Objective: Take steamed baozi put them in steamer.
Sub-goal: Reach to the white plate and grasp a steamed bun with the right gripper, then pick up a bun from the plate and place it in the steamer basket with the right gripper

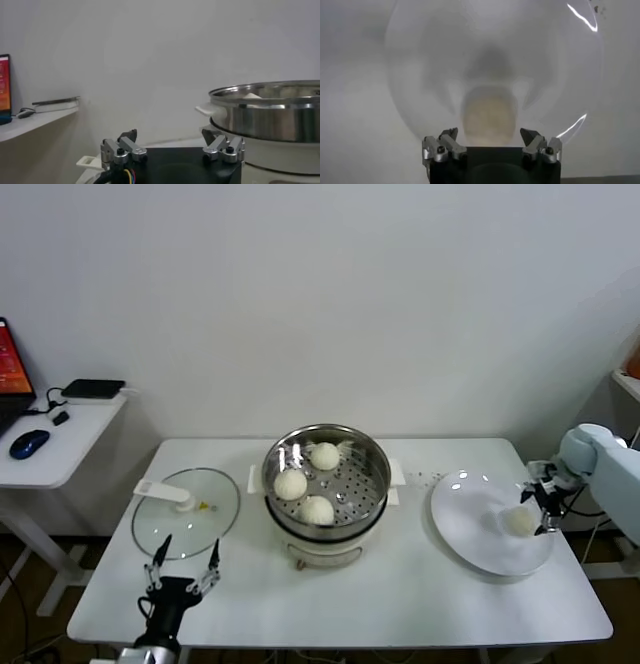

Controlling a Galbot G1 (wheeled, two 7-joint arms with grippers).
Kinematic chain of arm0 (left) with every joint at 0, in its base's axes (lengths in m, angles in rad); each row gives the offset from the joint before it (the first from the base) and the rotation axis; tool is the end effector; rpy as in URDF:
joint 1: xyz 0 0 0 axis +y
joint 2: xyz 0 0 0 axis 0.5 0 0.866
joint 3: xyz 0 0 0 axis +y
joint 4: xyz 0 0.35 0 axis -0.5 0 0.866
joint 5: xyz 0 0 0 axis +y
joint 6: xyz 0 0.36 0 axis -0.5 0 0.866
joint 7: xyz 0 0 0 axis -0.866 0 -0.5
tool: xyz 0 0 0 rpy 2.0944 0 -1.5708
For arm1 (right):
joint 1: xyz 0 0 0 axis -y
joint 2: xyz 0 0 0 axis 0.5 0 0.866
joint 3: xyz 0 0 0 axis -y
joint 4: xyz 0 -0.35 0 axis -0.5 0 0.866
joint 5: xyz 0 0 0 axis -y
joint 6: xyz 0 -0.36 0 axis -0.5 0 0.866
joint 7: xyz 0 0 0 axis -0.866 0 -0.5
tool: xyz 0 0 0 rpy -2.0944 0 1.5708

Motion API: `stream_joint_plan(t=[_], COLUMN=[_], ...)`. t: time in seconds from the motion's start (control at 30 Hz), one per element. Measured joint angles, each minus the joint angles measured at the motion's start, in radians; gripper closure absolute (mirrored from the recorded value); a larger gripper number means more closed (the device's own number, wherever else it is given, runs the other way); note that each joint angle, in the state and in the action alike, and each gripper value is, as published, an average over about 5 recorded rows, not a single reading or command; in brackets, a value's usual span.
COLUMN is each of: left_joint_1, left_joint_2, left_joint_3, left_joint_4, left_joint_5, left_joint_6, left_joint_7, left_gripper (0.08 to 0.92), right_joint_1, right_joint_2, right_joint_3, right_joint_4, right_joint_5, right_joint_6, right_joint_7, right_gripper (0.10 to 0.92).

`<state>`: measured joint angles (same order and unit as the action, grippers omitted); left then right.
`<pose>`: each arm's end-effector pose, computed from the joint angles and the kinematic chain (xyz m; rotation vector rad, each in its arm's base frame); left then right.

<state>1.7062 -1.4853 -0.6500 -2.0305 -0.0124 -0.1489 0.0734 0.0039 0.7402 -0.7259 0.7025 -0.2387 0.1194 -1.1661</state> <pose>0.1391 0.0568 -0.3431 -0.0308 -3.0857 -0.2004 0.5436 -0.3124 -0.2264 1.1264 -1.2620 1.2732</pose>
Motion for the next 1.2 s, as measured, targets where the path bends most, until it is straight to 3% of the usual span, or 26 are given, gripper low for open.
stream_joint_plan(t=[0.57,0.97,1.2], left_joint_1=[0.005,0.001,0.002], left_joint_2=[-0.001,-0.004,-0.005], left_joint_3=[0.000,0.002,-0.001], left_joint_4=[0.004,0.006,0.006], left_joint_5=[0.000,0.002,0.002], left_joint_6=[-0.003,-0.002,-0.003], left_joint_7=[-0.001,-0.002,-0.003], left_gripper=[0.177,0.177,0.177], right_joint_1=[-0.032,-0.032,-0.013], right_joint_2=[0.055,0.060,0.057], right_joint_3=[0.062,0.069,0.054], right_joint_4=[-0.067,-0.077,-0.073], right_joint_5=[-0.049,-0.053,-0.030], right_joint_6=[0.015,0.014,0.006], right_joint_7=[-0.004,-0.013,-0.017], right_gripper=[0.203,0.339,0.356])
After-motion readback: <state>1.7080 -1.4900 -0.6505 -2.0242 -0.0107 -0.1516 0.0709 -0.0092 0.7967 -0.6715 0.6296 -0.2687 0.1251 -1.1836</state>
